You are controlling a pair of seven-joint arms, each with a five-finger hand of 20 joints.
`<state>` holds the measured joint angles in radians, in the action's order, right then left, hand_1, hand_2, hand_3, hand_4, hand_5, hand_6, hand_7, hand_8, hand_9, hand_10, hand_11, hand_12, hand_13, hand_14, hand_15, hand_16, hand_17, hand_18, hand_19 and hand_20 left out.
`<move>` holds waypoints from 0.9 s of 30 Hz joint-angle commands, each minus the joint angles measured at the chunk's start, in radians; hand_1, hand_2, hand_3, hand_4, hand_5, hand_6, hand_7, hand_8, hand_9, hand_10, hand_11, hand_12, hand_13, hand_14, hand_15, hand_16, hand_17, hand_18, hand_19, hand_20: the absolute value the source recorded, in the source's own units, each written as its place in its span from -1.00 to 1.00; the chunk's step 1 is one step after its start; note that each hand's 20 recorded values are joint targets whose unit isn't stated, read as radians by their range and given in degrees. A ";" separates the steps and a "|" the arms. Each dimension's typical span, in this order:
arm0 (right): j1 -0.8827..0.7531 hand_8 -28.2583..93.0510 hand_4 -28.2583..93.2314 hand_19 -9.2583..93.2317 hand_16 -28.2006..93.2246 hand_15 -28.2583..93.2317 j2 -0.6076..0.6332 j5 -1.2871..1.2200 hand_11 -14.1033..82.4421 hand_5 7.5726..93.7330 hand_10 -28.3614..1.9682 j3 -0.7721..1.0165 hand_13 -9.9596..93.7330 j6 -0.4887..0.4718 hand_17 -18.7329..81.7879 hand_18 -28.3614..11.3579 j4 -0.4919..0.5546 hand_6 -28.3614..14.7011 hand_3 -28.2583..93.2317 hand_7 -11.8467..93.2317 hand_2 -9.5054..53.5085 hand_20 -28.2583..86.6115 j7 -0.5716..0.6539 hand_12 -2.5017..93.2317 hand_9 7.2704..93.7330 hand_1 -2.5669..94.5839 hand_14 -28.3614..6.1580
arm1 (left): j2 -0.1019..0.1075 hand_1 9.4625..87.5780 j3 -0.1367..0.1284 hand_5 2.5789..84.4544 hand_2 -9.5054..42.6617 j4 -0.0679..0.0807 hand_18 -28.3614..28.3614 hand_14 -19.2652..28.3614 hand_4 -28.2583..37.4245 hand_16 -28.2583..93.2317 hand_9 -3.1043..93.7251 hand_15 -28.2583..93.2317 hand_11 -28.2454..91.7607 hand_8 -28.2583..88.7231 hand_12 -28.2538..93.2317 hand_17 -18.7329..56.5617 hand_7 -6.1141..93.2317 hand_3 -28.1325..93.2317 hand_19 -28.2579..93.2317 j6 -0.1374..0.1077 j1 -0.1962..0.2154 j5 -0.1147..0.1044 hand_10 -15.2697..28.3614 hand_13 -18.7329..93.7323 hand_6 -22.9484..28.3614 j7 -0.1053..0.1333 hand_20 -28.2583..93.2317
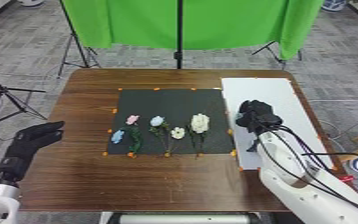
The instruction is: Arrange flowers
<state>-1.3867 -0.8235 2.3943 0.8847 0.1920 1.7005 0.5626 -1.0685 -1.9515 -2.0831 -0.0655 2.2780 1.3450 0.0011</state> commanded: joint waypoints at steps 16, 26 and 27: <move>-0.047 -0.33 -0.83 1.00 0.08 0.53 0.006 -0.332 -0.38 0.69 0.34 0.045 0.93 0.266 0.67 -0.26 0.156 0.29 0.40 -0.33 -1.00 0.52 -0.053 0.10 0.94 0.33 0.55 | -0.002 -0.19 -0.014 0.11 -0.36 -0.003 0.46 0.53 -0.58 -0.56 -0.01 -0.14 -0.15 -0.64 -0.34 -0.15 -0.60 0.51 -0.26 0.022 0.023 0.000 0.31 0.03 0.08 -0.010 -0.15; -0.126 -0.31 -0.82 1.00 0.09 0.51 -0.035 -0.578 -0.38 0.69 0.32 0.116 0.94 0.135 0.67 -0.26 0.264 0.28 0.40 -0.34 -1.00 0.52 -0.042 0.10 0.94 0.33 0.58 | -0.001 -0.19 -0.015 0.11 -0.36 -0.001 0.46 0.53 -0.57 -0.56 -0.01 -0.15 -0.15 -0.64 -0.34 -0.15 -0.61 0.51 -0.26 0.039 0.017 0.000 0.31 0.03 0.08 -0.014 -0.15; -0.130 -0.31 -0.82 1.00 0.09 0.51 -0.038 -0.579 -0.38 0.69 0.32 0.112 0.94 0.126 0.67 -0.26 0.264 0.28 0.40 -0.34 -1.00 0.52 -0.044 0.10 0.94 0.33 0.58 | -0.002 -0.19 -0.015 0.11 -0.36 0.000 0.46 0.53 -0.57 -0.56 -0.01 -0.14 -0.15 -0.64 -0.34 -0.15 -0.61 0.51 -0.26 0.040 0.016 0.001 0.31 0.03 0.08 -0.015 -0.15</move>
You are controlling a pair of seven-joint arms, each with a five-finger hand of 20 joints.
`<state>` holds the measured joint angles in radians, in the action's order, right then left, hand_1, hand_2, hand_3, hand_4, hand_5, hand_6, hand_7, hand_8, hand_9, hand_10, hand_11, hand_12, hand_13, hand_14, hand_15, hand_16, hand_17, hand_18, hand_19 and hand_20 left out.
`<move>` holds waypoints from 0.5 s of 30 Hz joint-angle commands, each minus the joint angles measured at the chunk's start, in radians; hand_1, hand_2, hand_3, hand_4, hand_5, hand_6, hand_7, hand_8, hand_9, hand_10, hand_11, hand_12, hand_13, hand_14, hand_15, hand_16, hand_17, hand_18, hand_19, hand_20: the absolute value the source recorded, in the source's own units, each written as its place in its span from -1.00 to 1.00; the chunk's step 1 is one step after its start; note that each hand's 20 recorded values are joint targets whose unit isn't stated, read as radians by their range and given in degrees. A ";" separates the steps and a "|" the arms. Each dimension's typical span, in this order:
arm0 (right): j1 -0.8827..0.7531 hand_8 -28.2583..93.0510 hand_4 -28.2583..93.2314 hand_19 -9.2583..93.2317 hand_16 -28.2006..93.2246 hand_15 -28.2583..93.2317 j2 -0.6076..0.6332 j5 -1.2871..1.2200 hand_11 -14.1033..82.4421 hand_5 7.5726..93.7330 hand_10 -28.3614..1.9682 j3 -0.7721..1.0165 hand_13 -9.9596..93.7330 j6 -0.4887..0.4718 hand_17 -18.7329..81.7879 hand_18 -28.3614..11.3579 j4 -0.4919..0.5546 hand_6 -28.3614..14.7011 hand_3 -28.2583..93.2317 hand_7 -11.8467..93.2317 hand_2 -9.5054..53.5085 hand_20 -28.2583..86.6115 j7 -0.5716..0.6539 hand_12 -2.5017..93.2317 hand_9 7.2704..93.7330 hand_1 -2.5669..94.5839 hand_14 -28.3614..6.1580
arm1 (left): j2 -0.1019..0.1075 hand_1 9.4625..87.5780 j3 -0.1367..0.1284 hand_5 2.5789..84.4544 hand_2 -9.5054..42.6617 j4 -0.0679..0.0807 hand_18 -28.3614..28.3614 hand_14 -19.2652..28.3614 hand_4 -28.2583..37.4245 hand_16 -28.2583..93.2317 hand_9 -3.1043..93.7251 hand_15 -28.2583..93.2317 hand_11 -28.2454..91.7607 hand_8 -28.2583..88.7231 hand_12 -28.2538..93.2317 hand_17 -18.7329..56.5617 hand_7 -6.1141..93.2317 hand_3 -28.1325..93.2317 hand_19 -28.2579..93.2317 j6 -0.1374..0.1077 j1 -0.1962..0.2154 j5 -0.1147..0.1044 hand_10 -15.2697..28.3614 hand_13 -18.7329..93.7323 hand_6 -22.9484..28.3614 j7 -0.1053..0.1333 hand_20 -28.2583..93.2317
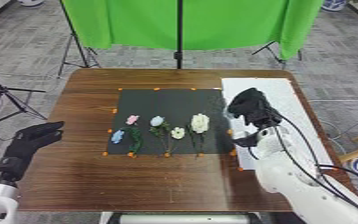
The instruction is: Arrange flowers
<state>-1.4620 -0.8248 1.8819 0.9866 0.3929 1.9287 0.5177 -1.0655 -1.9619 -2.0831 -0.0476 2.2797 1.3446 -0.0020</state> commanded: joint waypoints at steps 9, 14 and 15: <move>-0.089 -0.31 -0.81 1.00 0.10 0.50 -0.068 -0.083 -0.36 0.69 0.31 0.009 0.94 -0.137 0.67 -0.25 0.041 0.26 0.39 -0.34 -1.00 0.52 -0.005 0.09 0.93 0.34 0.58 | -0.008 -0.20 -0.008 0.11 -0.36 -0.002 0.46 0.53 -0.57 -0.56 -0.01 -0.14 -0.15 -0.64 -0.34 -0.15 -0.61 0.51 -0.26 0.020 0.018 0.000 0.32 0.03 0.08 -0.007 -0.15; -0.072 -0.30 -0.79 1.00 0.11 0.50 -0.053 -0.099 -0.35 0.67 0.27 -0.013 0.92 -0.120 0.66 -0.24 0.032 0.25 0.41 -0.34 -1.00 0.51 -0.009 0.10 0.89 0.30 0.58 | -0.008 -0.20 -0.005 0.11 -0.36 -0.001 0.46 0.53 -0.57 -0.56 -0.01 -0.14 -0.15 -0.63 -0.34 -0.15 -0.61 0.51 -0.25 0.022 0.017 0.000 0.31 0.03 0.08 -0.008 -0.15; -0.068 -0.31 -0.77 1.00 0.11 0.50 -0.051 -0.102 -0.29 0.66 0.25 -0.016 0.92 -0.115 0.65 -0.26 0.029 0.25 0.40 -0.34 -1.00 0.52 -0.009 0.05 0.87 0.29 0.57 | -0.006 -0.20 -0.005 0.11 -0.36 0.001 0.46 0.53 -0.57 -0.56 -0.01 -0.14 -0.15 -0.63 -0.34 -0.15 -0.61 0.51 -0.25 0.023 0.013 0.000 0.31 0.03 0.08 -0.010 -0.15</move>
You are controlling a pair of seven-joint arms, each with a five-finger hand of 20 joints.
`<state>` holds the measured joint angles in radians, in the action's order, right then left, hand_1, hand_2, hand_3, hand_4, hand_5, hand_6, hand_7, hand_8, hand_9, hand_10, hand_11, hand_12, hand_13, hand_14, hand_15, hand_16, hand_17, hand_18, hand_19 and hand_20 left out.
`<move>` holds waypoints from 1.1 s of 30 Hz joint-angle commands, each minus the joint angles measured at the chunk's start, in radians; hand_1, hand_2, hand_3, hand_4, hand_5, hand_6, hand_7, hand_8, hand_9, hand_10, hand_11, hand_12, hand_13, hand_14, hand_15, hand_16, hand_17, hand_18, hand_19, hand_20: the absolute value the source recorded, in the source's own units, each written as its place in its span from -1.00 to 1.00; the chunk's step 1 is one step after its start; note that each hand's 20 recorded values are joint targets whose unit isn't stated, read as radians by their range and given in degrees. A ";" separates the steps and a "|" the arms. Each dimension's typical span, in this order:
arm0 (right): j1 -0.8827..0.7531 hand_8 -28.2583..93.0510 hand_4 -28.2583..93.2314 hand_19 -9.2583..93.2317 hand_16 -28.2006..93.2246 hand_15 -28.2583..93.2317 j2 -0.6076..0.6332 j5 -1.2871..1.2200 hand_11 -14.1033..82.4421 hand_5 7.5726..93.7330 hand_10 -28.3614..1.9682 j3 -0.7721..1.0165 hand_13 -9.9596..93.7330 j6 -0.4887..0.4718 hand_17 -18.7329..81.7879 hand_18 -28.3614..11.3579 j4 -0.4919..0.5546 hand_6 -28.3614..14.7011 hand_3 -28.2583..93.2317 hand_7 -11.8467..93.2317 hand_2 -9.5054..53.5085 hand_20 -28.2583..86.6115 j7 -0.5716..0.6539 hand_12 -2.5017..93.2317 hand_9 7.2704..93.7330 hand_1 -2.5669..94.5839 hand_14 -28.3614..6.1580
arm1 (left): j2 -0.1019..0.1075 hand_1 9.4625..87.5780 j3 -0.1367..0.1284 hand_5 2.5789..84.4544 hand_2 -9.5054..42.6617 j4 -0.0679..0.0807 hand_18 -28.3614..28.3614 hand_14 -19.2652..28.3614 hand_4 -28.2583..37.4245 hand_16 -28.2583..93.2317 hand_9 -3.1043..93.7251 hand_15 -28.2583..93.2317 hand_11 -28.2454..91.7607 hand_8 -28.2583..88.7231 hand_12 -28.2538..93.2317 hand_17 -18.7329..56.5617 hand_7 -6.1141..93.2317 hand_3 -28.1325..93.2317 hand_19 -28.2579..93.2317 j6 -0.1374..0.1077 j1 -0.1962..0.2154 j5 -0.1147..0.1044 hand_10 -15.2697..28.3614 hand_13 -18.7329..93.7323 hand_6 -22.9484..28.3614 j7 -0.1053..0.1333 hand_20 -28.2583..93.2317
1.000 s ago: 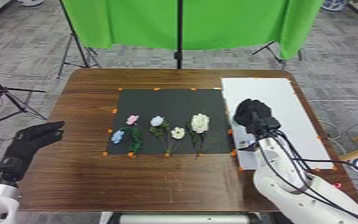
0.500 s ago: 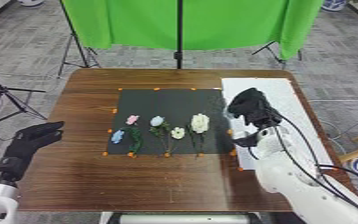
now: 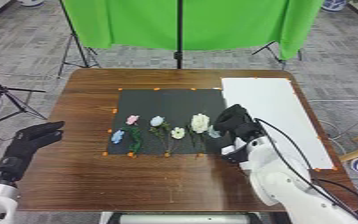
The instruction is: Arrange flowers
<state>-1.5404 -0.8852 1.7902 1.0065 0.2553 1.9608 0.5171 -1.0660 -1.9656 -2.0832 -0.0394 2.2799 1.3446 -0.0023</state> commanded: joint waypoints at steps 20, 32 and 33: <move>0.040 -0.36 -0.76 1.00 0.10 0.52 0.031 0.121 -0.01 0.54 0.11 -0.051 0.86 0.067 0.59 -0.33 -0.033 0.24 0.41 -0.40 -1.00 0.50 -0.030 -0.22 0.71 0.06 0.45 | -0.012 -0.21 -0.008 0.10 -0.37 -0.005 0.46 0.54 -0.57 -0.56 -0.02 -0.15 -0.16 -0.63 -0.34 -0.16 -0.61 0.51 -0.26 0.020 0.023 0.003 0.31 0.02 0.08 -0.010 -0.16; -0.148 -0.67 -0.77 0.86 0.02 0.38 -0.008 -0.387 -0.10 0.47 -0.09 0.307 0.64 0.106 0.28 -0.44 0.077 0.29 0.57 -0.34 -0.82 0.30 -0.443 -0.37 0.53 -0.31 0.12 | 0.001 -0.21 0.015 0.11 -0.37 0.003 0.46 0.54 -0.57 -0.55 -0.01 -0.14 -0.15 -0.63 -0.34 -0.16 -0.60 0.50 -0.27 -0.021 0.007 -0.006 0.31 0.02 0.08 0.023 -0.16; -0.187 -0.68 -0.76 0.75 0.00 0.32 -0.021 -0.516 -0.16 0.43 -0.13 0.365 0.57 0.044 0.18 -0.49 0.089 0.27 0.58 -0.35 -0.80 0.29 -0.489 -0.39 0.49 -0.37 0.01 | 0.001 -0.20 0.017 0.11 -0.37 0.004 0.46 0.54 -0.57 -0.55 -0.01 -0.14 -0.15 -0.63 -0.34 -0.16 -0.60 0.50 -0.27 -0.020 0.005 -0.009 0.31 0.02 0.08 0.027 -0.16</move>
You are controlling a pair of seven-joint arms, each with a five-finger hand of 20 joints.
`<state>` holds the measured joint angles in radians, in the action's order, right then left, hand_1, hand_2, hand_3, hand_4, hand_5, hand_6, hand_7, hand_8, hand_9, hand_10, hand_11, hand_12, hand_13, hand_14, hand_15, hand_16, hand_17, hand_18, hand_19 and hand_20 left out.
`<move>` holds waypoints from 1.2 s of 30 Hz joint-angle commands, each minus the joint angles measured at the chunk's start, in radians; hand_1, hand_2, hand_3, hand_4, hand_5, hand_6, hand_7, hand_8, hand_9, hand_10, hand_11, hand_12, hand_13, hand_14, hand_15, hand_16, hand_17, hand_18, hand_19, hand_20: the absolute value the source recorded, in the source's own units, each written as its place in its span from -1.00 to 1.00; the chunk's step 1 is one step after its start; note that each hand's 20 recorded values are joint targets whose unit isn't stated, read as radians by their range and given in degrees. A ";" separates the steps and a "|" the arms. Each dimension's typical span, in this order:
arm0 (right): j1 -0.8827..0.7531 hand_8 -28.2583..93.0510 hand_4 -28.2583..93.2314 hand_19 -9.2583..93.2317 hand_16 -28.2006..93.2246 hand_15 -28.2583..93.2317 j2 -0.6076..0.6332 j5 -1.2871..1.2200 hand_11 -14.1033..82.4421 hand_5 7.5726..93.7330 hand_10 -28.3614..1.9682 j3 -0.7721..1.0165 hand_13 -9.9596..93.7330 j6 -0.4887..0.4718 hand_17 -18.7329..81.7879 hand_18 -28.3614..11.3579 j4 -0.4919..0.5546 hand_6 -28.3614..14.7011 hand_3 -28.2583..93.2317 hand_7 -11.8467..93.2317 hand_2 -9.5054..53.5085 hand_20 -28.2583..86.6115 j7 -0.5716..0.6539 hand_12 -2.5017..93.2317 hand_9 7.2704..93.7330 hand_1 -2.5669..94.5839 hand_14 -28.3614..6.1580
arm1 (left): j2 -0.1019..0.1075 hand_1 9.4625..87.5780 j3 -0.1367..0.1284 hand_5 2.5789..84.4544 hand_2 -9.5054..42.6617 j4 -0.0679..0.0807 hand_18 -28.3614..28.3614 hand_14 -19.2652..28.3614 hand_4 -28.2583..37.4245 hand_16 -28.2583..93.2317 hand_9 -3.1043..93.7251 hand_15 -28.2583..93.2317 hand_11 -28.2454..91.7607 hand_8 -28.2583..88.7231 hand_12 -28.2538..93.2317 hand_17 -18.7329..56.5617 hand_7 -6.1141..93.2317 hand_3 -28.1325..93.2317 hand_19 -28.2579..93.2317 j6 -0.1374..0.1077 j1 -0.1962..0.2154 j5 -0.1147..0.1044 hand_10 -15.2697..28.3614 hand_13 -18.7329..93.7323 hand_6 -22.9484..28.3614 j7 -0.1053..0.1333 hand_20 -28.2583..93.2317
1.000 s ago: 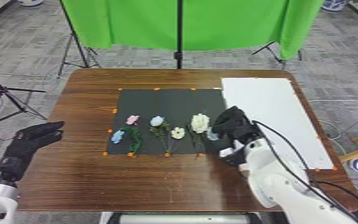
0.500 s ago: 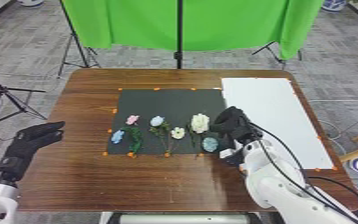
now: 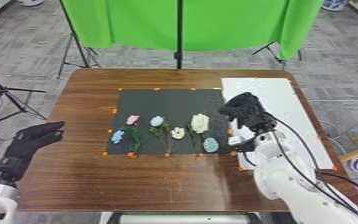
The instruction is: Arrange flowers
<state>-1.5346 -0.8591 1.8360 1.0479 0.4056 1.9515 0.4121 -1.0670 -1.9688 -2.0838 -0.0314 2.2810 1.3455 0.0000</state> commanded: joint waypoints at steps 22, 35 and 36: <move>-0.607 -0.65 -0.83 -0.67 -0.26 -0.53 -0.382 -0.918 -0.66 -0.42 -0.09 0.622 -0.40 -0.467 -0.47 -0.31 0.084 0.32 0.75 -0.66 -0.69 -0.14 -0.723 -0.71 -0.39 -0.91 -0.09 | -0.001 -0.27 0.154 0.13 -0.37 0.038 0.41 0.55 -0.60 -0.57 0.02 -0.15 -0.14 -0.64 -0.34 -0.16 -0.60 0.51 -0.37 -0.030 -0.140 -0.088 0.33 0.04 0.08 0.147 -0.20; -0.622 -0.67 -0.84 -0.69 -0.29 -0.53 -0.386 -0.862 -0.66 -0.33 -0.09 0.607 -0.43 -0.431 -0.48 -0.26 0.084 0.30 0.75 -0.64 -0.65 -0.15 -0.748 -0.72 -0.41 -0.95 -0.05 | -0.019 -0.62 0.115 0.13 0.03 0.000 0.39 0.58 -1.00 -0.54 0.02 -0.25 -0.22 -0.62 -0.36 -0.22 -0.72 0.33 -0.41 0.020 -0.118 -0.142 0.39 0.00 0.15 0.118 -0.23; -0.624 -0.67 -0.84 -0.69 -0.29 -0.53 -0.384 -0.865 -0.67 -0.32 -0.09 0.608 -0.44 -0.434 -0.48 -0.25 0.084 0.29 0.75 -0.64 -0.65 -0.15 -0.744 -0.72 -0.41 -0.95 -0.05 | -0.022 -0.59 0.111 0.13 0.08 -0.002 0.39 0.58 -1.00 -0.54 0.02 -0.25 -0.23 -0.62 -0.36 -0.22 -0.73 0.27 -0.42 0.016 -0.115 -0.142 0.40 0.00 0.15 0.119 -0.24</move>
<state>-2.1462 -1.2423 0.9665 1.6617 -0.0378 2.0277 -0.3215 -1.0769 -1.8410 -2.0775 -0.0158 2.1439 1.2417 0.1334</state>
